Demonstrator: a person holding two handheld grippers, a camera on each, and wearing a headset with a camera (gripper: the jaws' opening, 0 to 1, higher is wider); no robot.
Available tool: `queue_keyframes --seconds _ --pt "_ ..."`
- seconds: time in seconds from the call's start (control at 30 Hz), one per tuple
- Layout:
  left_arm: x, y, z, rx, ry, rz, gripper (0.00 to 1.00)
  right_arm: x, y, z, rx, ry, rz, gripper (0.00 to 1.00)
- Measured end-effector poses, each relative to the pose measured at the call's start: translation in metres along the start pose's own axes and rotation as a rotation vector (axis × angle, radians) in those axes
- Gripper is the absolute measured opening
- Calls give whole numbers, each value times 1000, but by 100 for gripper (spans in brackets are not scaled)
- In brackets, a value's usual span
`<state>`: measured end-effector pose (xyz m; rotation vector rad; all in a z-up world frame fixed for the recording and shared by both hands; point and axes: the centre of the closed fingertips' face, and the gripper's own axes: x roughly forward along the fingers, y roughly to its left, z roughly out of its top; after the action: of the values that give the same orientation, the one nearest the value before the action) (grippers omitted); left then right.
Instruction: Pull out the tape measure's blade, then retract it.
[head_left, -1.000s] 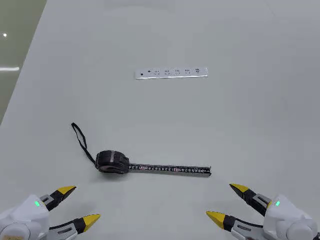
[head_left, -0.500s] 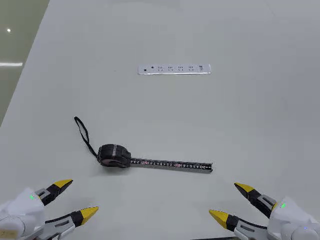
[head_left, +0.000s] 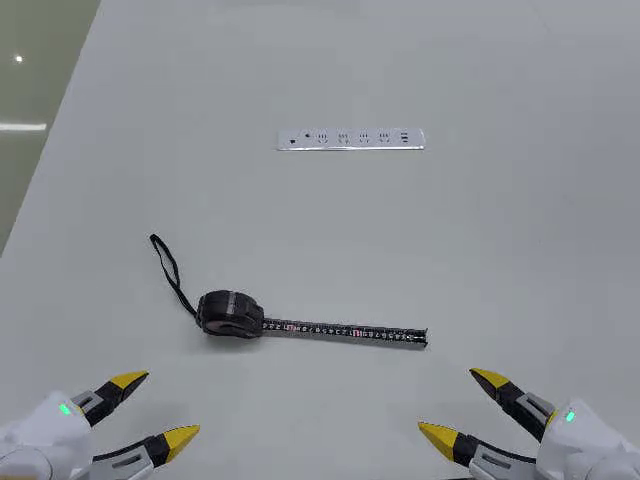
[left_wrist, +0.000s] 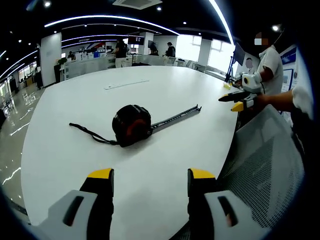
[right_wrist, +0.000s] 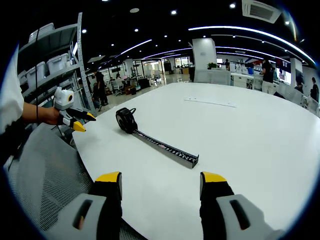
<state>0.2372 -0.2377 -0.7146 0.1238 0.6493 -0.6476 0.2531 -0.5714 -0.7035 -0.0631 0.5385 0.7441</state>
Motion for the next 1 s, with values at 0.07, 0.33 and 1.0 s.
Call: queue_keyframes --seconds 0.07,0.33,1.0 --pt "0 1 -1 2 5 4 57 0 0 -1 5 2 2 63" --pt "-1 1 -2 1 6 6 57 -1 -1 -2 7 1 5 63" --pt "11 -7 9 -27 -2 26 58 4 -1 1 3 -9 21 62"
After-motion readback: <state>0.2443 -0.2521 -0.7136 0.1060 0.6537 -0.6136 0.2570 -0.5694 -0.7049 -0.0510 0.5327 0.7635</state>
